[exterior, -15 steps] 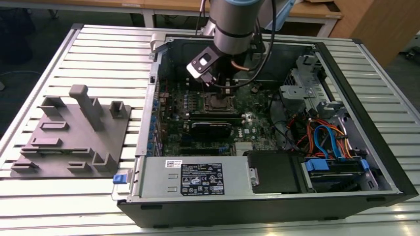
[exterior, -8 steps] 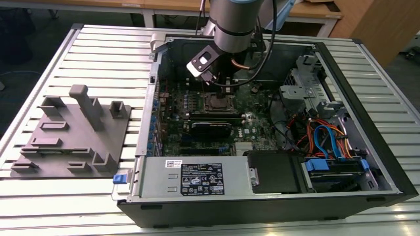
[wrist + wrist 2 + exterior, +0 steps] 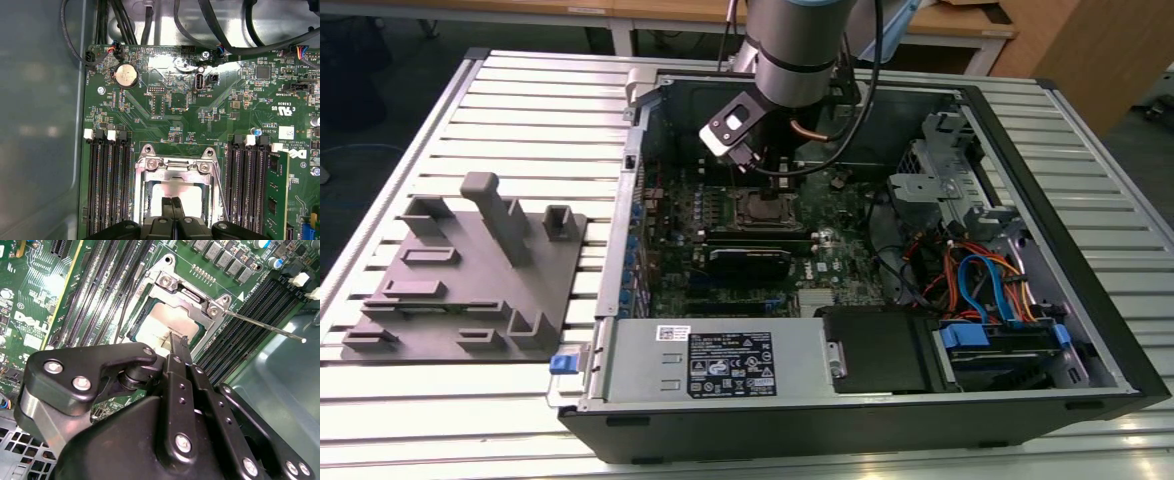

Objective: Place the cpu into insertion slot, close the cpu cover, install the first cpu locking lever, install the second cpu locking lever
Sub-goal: 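Install the first cpu locking lever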

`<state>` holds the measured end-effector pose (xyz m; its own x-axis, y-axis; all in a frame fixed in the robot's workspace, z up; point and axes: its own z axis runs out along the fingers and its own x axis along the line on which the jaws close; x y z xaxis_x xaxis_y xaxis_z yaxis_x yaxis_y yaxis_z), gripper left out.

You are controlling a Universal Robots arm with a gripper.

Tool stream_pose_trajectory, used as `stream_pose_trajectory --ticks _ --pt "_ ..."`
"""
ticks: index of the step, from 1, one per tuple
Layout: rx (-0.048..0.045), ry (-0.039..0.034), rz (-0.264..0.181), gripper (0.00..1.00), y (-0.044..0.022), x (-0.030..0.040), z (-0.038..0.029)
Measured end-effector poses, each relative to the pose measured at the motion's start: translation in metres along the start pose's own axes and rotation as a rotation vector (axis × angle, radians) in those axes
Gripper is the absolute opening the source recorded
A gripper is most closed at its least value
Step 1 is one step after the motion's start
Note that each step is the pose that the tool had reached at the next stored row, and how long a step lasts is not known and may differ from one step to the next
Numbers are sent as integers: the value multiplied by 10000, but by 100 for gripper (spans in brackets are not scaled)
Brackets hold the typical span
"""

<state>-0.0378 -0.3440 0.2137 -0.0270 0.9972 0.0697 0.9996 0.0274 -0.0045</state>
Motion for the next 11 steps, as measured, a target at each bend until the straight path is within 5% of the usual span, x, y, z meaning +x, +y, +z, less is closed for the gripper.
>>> stream_pose_trajectory --ticks 6,11 --pt "6 -1 -76 11 0 0 0" --pt "55 -4 -782 11 0 0 0"
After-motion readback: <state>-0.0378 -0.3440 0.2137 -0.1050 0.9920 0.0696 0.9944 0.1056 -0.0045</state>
